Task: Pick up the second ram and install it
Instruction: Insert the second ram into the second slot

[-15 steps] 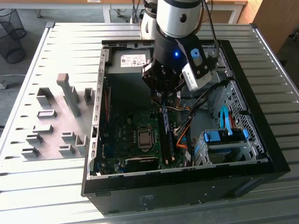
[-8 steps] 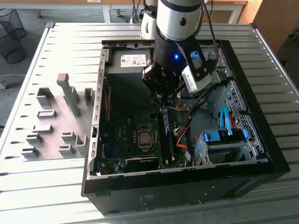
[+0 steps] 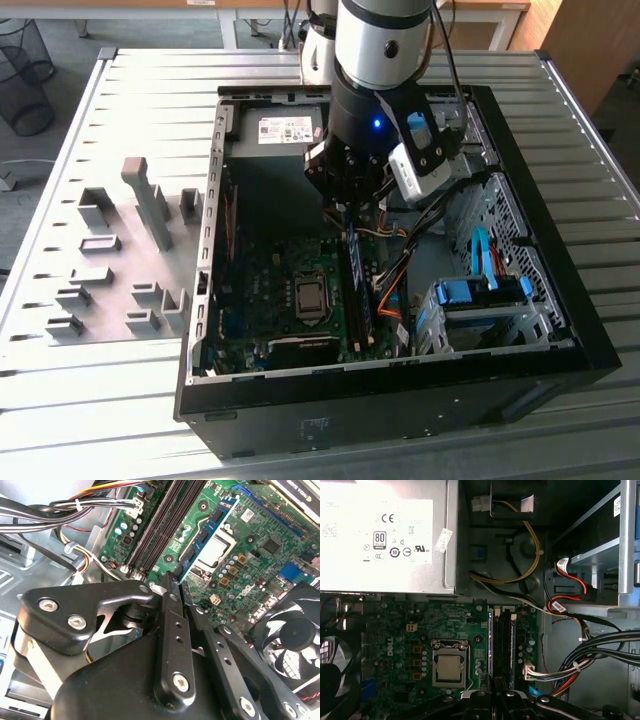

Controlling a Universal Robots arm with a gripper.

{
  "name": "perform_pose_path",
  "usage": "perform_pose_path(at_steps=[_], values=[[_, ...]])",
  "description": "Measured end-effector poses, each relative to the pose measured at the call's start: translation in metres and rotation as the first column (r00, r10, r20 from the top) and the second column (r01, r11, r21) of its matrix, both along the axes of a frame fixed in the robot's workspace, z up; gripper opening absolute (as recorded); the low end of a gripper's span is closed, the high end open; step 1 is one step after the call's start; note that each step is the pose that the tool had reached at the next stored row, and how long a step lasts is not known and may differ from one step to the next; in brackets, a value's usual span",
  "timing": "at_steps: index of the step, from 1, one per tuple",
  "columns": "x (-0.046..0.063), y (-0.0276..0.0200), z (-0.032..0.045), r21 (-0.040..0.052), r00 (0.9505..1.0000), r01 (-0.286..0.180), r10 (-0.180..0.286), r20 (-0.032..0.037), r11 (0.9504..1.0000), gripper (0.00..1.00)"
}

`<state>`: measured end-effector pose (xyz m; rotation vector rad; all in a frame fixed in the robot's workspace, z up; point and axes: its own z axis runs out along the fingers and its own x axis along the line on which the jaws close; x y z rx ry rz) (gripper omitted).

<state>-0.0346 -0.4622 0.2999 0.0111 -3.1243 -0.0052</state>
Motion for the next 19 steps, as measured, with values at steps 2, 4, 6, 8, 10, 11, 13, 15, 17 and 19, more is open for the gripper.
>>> perform_pose_path(at_steps=[2,4,6,8,10,11,13,15,17,19], values=[[0.0,0.0,-0.0006,-0.0002,1.0,0.0,0.0,-0.0001,1.0,0.14],[0.0,0.0,-0.0007,-0.0004,1.0,0.0,0.0,0.0,1.0,0.14],[0.0,0.0,-0.0009,-0.0003,1.0,0.0,0.0,0.0,1.0,0.14],[0.0,-0.0001,-0.0016,0.0,1.0,0.0,0.0,0.0001,1.0,0.14],[0.0,-0.0006,-0.0028,-0.0003,1.0,0.0,0.0,0.0,1.0,0.14],[0.0,-0.0011,-0.0042,-0.0004,1.0,0.0,0.0,0.0,1.0,0.14],[0.0,-0.0016,-0.0076,-0.0004,1.0,0.0,0.0,0.0,1.0,0.14],[0.0,-0.0024,-0.0112,-0.0004,1.0,0.0,0.0,0.0,1.0,0.14],[0.0,-0.0026,-0.0148,-0.0004,1.0,0.0,0.0,0.0,1.0,0.14],[0.001,-0.0025,-0.0182,-0.0003,1.0,0.0,0.0,0.0,1.0,0.14]])
